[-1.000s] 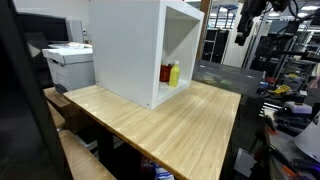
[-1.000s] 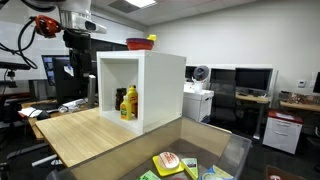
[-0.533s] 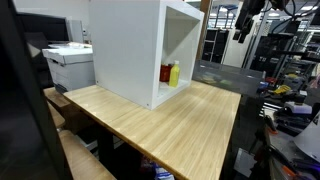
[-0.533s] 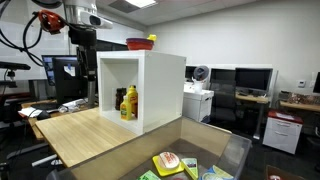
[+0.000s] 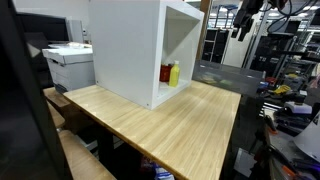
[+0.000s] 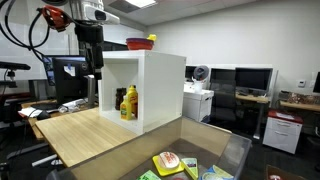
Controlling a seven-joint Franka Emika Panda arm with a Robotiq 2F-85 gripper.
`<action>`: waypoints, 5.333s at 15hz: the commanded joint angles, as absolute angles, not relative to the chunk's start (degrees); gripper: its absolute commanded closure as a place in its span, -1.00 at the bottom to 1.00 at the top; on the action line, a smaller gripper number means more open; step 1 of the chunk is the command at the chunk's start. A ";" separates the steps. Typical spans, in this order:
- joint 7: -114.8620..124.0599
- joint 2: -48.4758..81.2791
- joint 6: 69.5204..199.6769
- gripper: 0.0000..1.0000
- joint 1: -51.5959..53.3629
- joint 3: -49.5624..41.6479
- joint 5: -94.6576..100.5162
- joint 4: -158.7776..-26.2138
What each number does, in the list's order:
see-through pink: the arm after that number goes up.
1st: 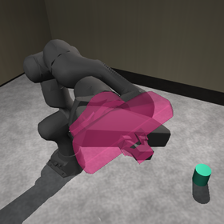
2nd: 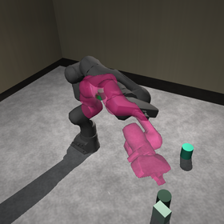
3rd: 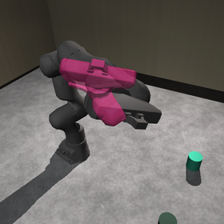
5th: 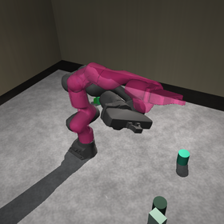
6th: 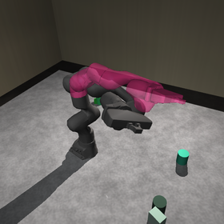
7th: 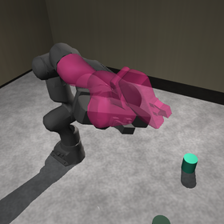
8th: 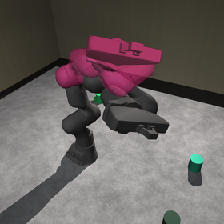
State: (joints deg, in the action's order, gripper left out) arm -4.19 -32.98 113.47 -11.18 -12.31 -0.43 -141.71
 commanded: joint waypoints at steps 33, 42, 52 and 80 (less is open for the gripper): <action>7.86 -12.05 126.71 -1.00 -21.49 -20.69 0.22 -127.16; 11.84 -5.39 129.82 -1.00 -22.31 -21.88 0.71 -122.88; 14.13 1.05 132.14 -1.00 -22.10 -22.39 1.07 -119.41; 13.44 14.50 138.11 -1.00 -22.46 -20.69 -9.09 -115.21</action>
